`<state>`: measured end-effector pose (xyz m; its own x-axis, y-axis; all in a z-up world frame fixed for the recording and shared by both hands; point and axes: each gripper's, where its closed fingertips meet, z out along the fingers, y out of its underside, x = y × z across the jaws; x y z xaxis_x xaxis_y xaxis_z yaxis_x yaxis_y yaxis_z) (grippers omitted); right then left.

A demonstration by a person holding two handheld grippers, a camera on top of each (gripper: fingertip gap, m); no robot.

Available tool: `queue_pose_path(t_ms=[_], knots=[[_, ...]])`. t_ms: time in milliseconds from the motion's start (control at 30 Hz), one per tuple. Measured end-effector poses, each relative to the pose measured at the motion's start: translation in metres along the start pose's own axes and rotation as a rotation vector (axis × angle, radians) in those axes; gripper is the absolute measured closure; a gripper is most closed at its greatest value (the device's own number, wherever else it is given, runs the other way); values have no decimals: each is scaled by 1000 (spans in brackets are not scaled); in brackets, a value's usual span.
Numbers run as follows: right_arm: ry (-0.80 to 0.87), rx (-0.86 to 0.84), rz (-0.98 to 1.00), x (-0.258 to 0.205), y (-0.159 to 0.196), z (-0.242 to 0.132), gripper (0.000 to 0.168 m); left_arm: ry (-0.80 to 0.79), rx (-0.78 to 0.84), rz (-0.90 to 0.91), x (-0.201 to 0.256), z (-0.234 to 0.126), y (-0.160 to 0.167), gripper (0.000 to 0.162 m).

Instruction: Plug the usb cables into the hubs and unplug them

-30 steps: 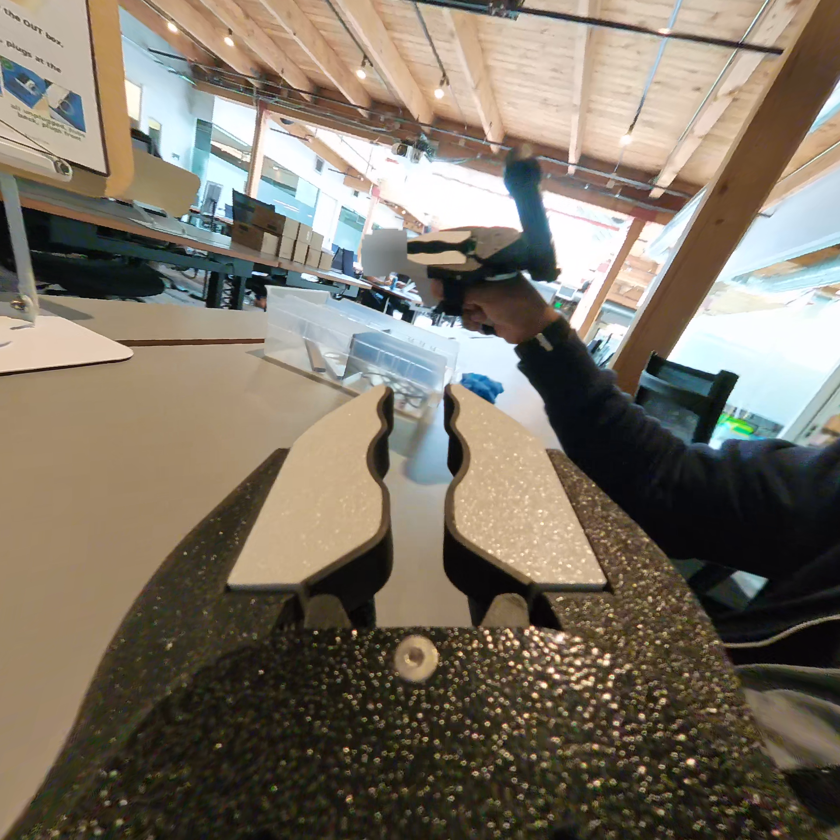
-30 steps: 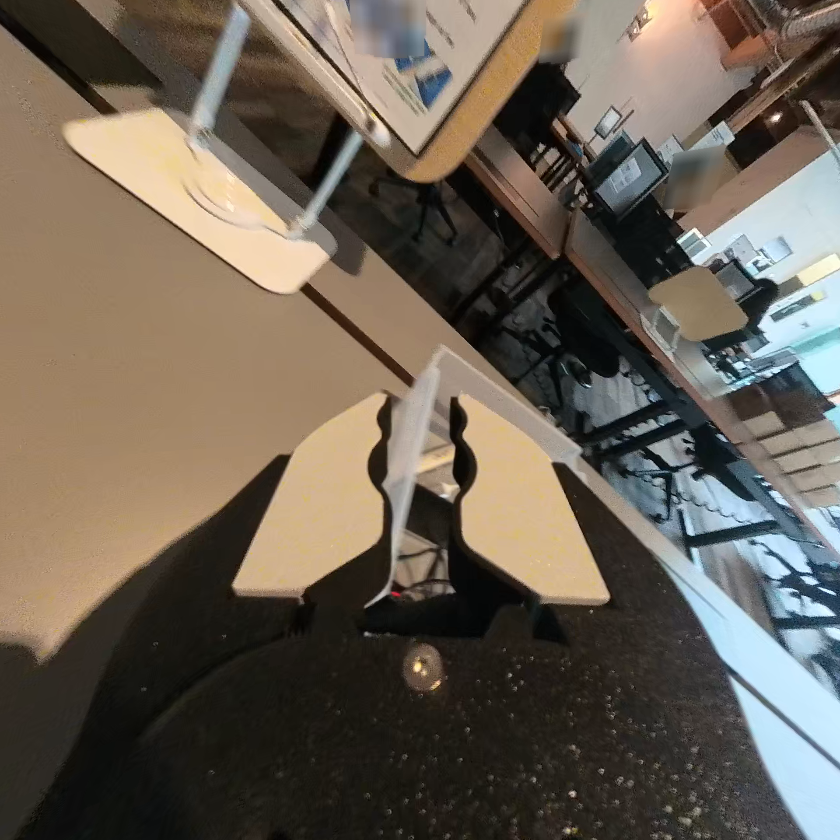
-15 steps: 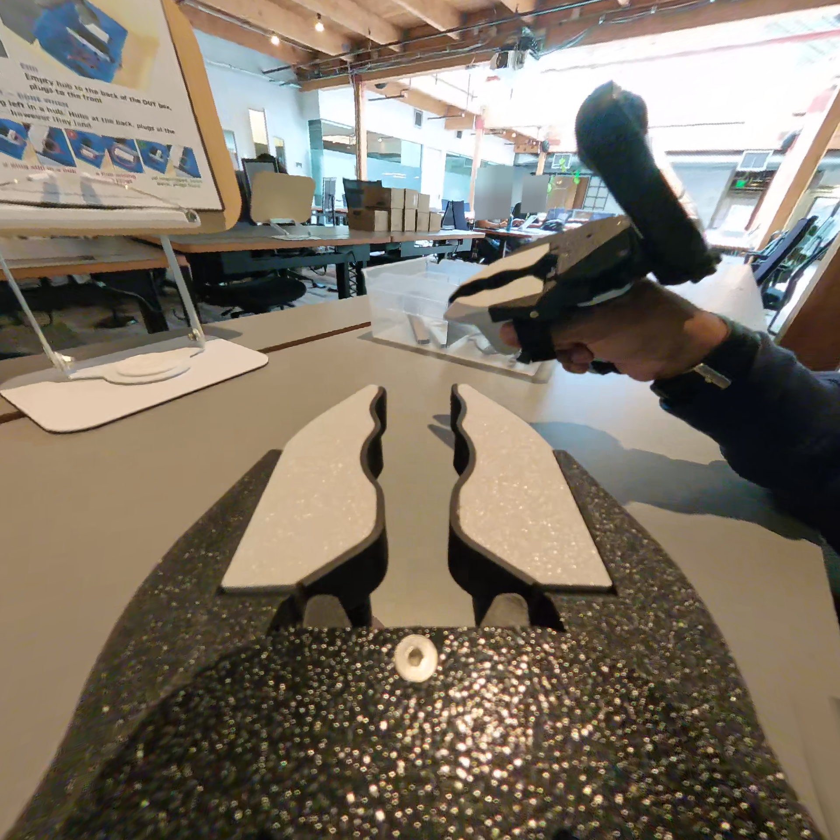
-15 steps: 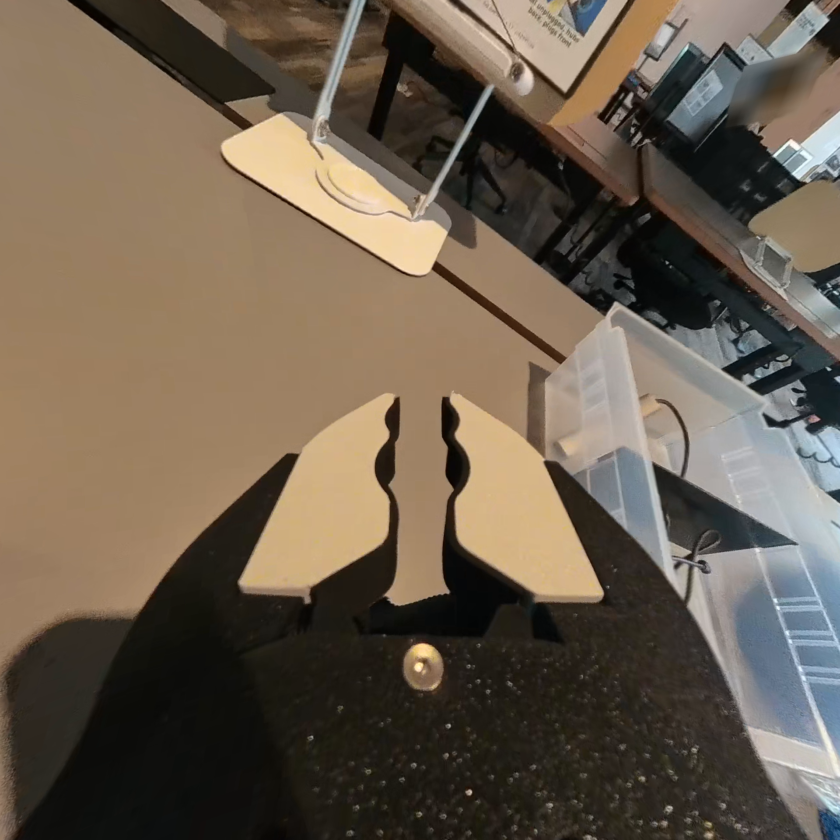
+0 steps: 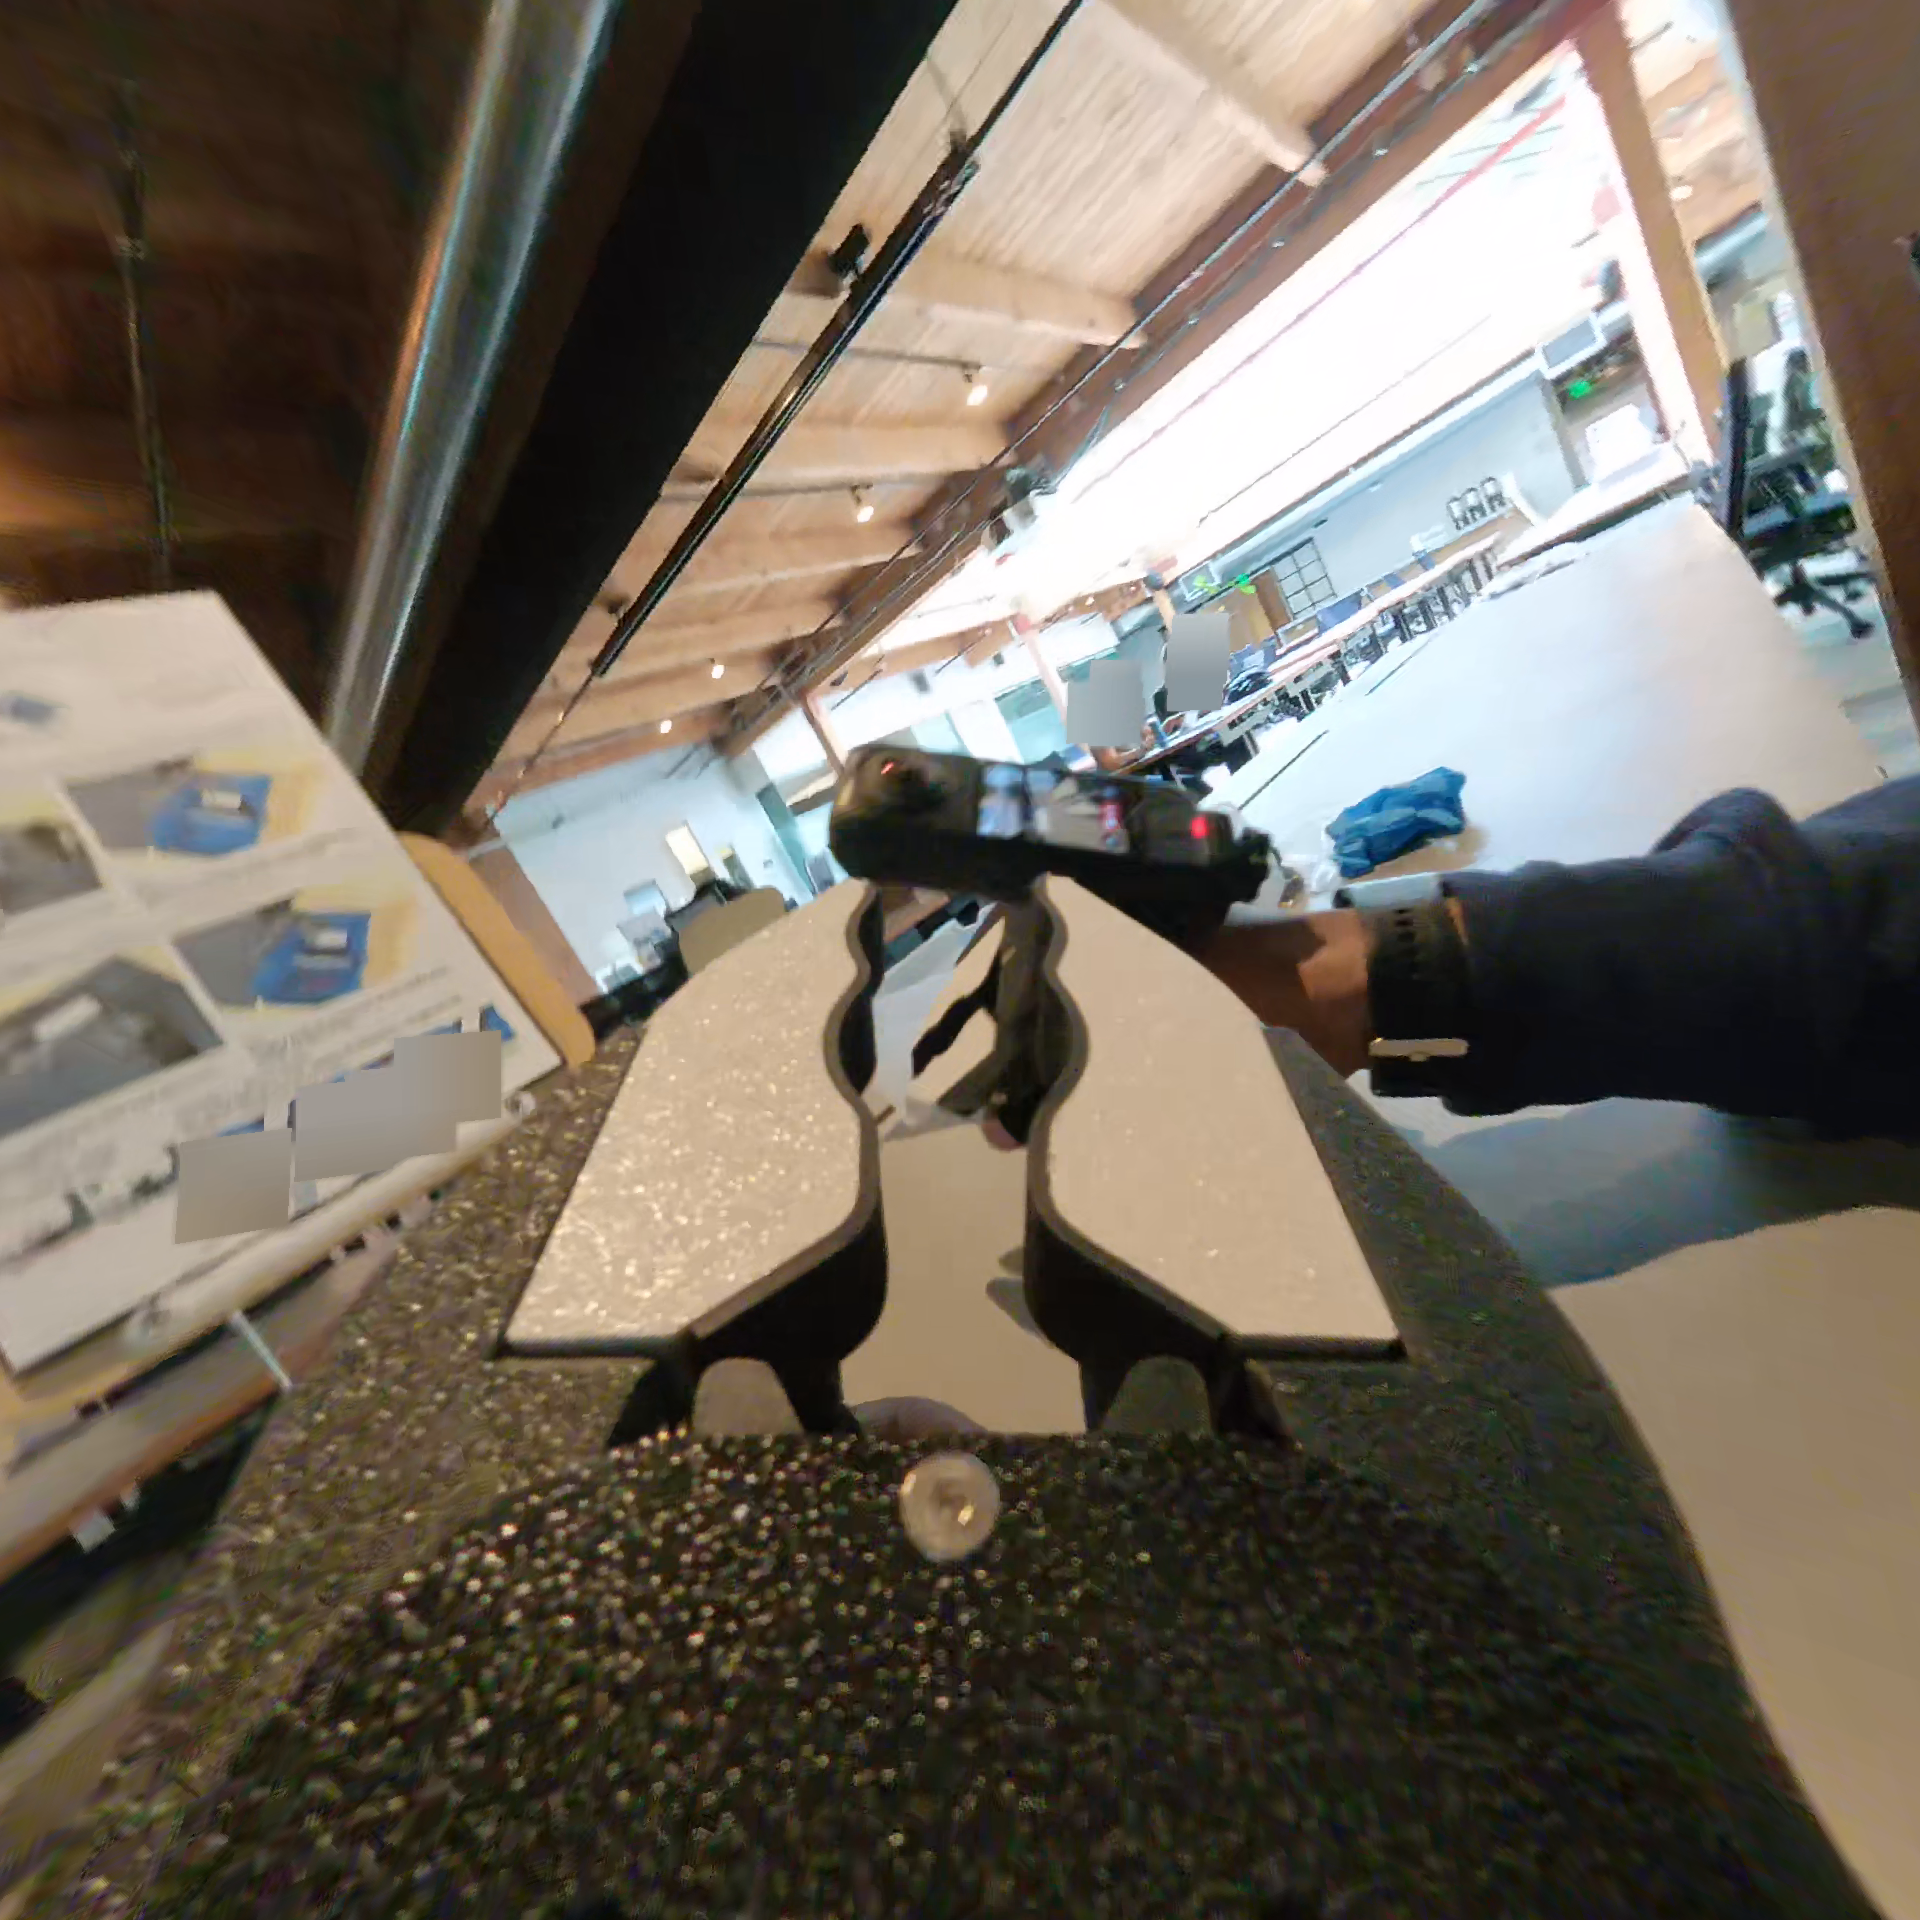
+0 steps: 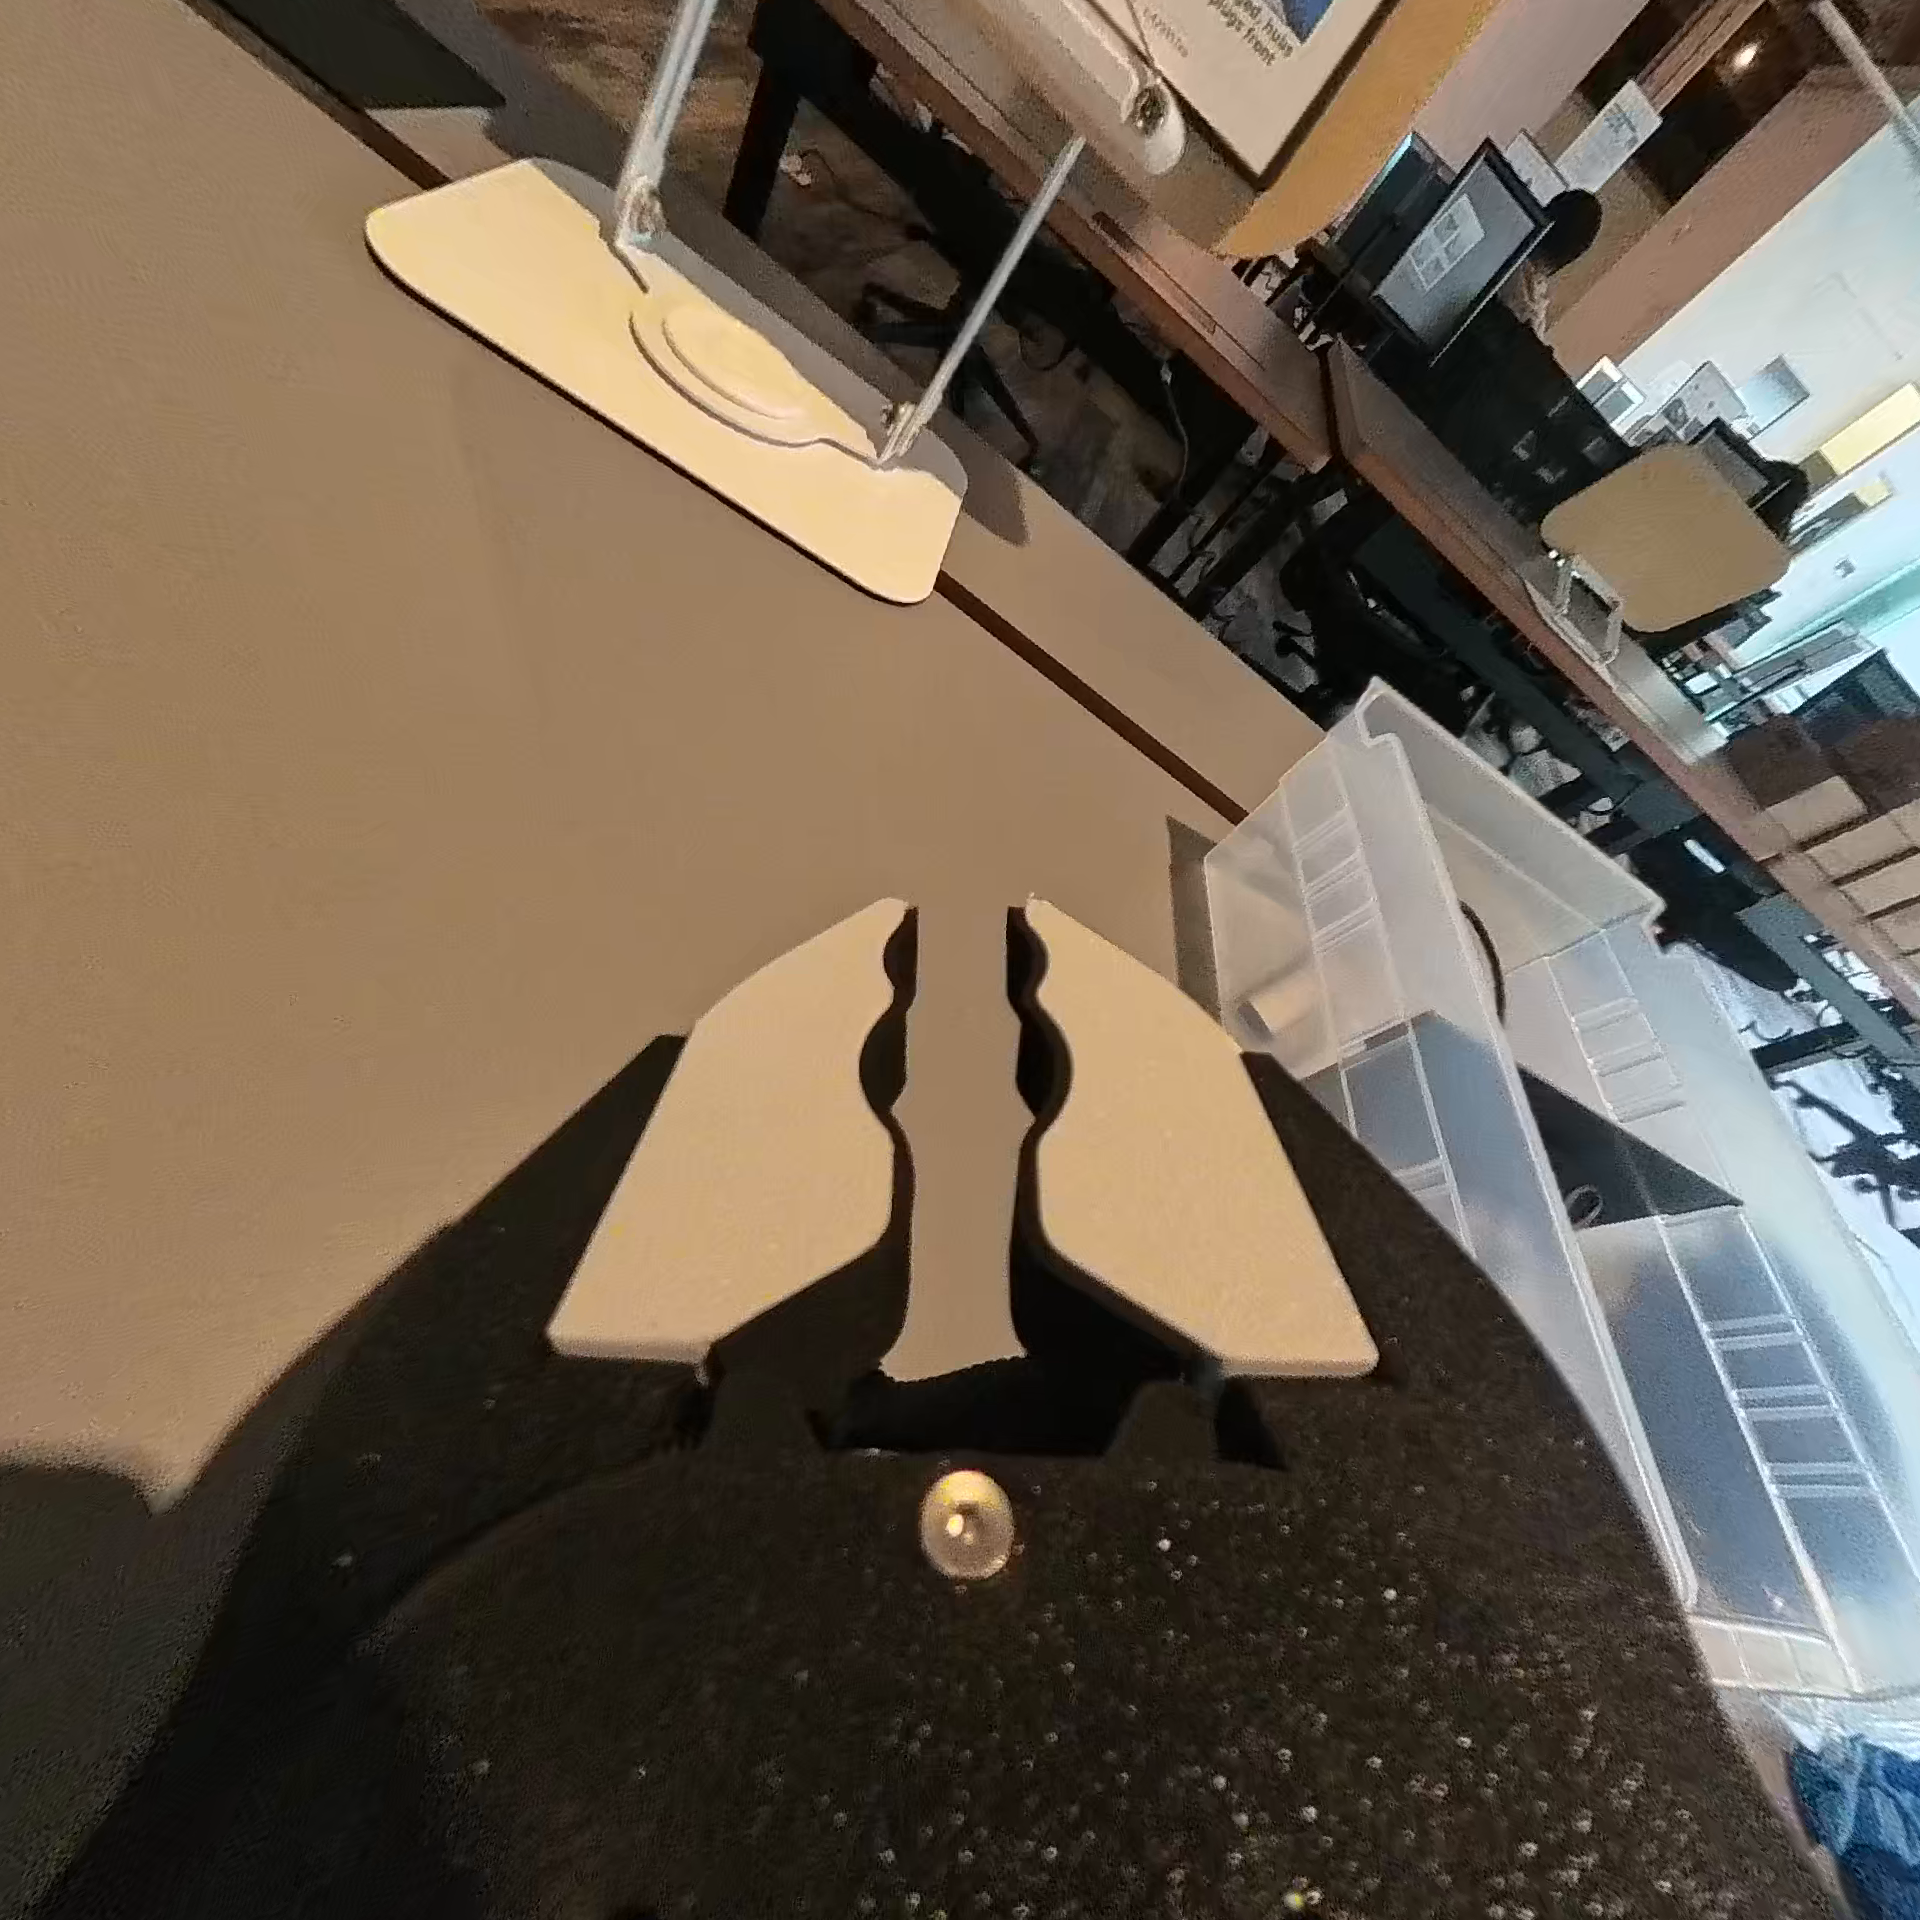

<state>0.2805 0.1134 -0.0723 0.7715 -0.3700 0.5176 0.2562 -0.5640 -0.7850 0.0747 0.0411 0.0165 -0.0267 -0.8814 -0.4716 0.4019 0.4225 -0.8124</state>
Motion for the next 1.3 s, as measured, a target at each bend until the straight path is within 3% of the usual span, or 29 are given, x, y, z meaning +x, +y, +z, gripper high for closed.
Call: queue_pose_path(t_ms=[333,533,1067,1300], knots=[[-15,-45,-115,-25,7,6,152,215,131,268,82,19,-24,136],[-43,-80,-151,-38,14,10,152,299,26,389,118,45,-3,136],[-69,-163,-204,-49,28,13,152,321,-247,485,129,74,43,139],[-39,-179,-223,-42,30,12,155,360,-341,415,131,73,53,153]])
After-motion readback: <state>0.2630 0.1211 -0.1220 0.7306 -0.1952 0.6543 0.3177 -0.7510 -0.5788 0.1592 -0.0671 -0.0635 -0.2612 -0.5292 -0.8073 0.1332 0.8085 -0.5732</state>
